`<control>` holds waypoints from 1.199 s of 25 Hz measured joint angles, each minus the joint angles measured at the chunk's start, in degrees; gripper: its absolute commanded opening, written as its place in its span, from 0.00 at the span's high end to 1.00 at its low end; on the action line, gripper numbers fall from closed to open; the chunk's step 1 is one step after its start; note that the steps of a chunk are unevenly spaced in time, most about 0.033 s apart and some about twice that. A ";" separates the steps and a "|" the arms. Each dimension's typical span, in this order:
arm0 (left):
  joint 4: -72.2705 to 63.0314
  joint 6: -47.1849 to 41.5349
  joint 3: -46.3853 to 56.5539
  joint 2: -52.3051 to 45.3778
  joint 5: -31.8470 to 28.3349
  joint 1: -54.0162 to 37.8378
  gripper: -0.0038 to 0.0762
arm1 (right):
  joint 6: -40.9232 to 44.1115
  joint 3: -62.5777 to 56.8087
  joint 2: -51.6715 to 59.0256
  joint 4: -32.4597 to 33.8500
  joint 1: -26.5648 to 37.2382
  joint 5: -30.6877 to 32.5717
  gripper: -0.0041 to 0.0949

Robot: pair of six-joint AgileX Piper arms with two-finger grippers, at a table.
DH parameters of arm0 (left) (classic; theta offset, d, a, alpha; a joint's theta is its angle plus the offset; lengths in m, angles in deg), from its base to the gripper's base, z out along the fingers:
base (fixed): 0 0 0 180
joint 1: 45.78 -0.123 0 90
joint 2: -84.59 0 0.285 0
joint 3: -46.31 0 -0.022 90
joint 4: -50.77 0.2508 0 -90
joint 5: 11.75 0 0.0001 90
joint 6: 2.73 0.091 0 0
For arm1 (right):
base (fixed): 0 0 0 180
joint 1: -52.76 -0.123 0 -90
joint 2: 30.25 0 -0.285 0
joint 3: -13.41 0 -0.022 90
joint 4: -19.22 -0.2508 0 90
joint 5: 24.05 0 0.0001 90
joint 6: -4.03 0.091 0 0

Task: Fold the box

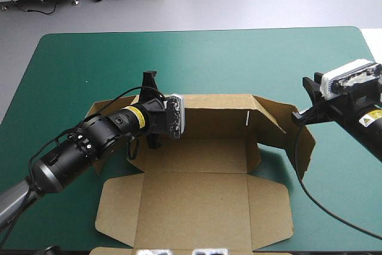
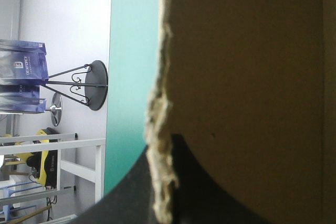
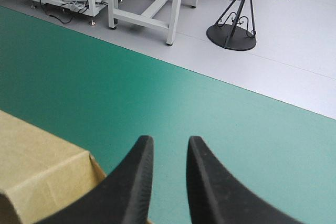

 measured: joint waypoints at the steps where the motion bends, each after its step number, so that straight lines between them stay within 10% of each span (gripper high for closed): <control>1: 0.17 -0.14 0.43 -0.13 -0.08 0.00 0.96 | 0.00 1.45 -0.94 0.33 0.00 0.55 0.85; 18: 7.61 -10.00 3.65 -0.90 -3.07 0.06 0.96 | -0.16 12.29 -27.49 1.30 0.00 11.35 0.98; 30: 12.83 -15.02 3.65 -0.90 -0.89 0.13 0.96 | -9.34 23.01 -39.91 -9.98 2.14 37.08 0.98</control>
